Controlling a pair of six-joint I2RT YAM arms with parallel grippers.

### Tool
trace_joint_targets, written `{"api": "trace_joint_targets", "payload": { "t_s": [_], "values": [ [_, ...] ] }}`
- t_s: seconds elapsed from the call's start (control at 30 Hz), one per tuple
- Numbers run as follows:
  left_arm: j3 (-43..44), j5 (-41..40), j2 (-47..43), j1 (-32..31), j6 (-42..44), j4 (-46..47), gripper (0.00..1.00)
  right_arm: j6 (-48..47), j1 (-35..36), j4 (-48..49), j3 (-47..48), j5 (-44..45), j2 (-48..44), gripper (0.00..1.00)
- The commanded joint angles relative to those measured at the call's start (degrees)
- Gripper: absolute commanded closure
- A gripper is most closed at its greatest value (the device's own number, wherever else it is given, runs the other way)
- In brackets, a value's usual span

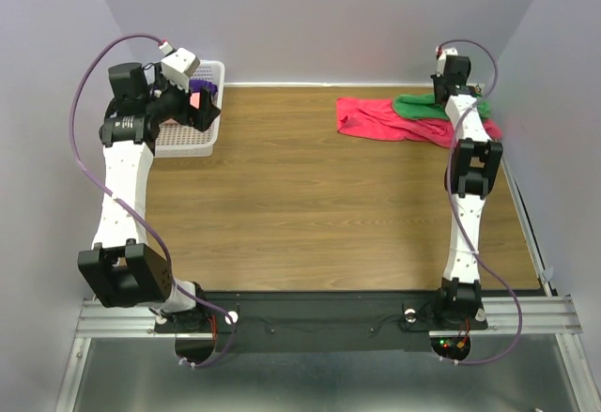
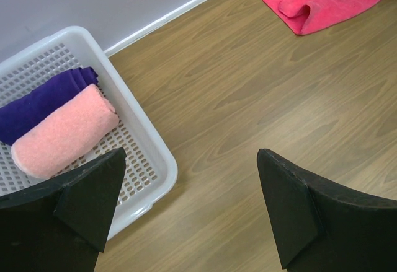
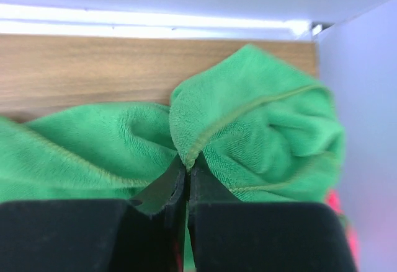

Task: Roll the towels
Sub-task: Grab a towel with the right arm, then move the towel to the center of the board

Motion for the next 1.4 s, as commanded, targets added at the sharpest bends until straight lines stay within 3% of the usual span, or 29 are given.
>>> {"api": "trace_joint_targets", "payload": {
  "t_s": [0.0, 0.27, 0.53, 0.77, 0.87, 0.97, 1.1, 1.27, 1.37],
  "values": [
    [3.5, 1.2, -1.0, -0.4, -3.1, 2.1, 0.01, -0.6, -0.5, 3.4, 1.2, -4.3, -15.7, 0.99],
    [4.2, 2.2, -3.9, -0.4, -3.3, -0.1, 0.01, 1.5, -0.4, 2.3, -11.2, -17.1, -38.8, 0.99],
    [2.1, 3.8, -8.8, -0.5, -1.5, -2.5, 0.01, 8.6, -0.3, -7.6, -10.6, -29.7, -51.7, 0.99],
    [-0.1, 3.4, -12.7, -0.5, 6.2, -11.5, 0.01, 13.1, 0.2, -14.6, -21.5, -51.7, -62.7, 0.99],
    [-0.1, 2.3, -13.3, -0.5, 9.1, -16.1, 0.01, 12.5, 0.6, -17.6, -27.1, -52.7, -65.3, 0.99],
    [-1.4, 2.9, -14.1, -0.6, 14.0, -24.2, 0.01, 10.3, 1.0, -19.3, -39.1, -55.8, -69.6, 0.99],
    [-3.8, 2.9, -17.3, -0.7, 19.0, -26.9, 0.01, 8.3, 4.7, -18.7, -58.8, -56.8, -75.7, 0.99],
    [-1.2, 4.7, -17.9, -0.7, 18.6, -27.2, 0.01, 12.6, 13.5, -11.6, -69.2, -51.0, -82.5, 0.99],
    [1.5, 6.5, -17.0, -0.8, 19.3, -27.1, 0.01, 19.0, 15.7, -6.1, -71.2, -52.8, -82.7, 0.99]
  ]
}}
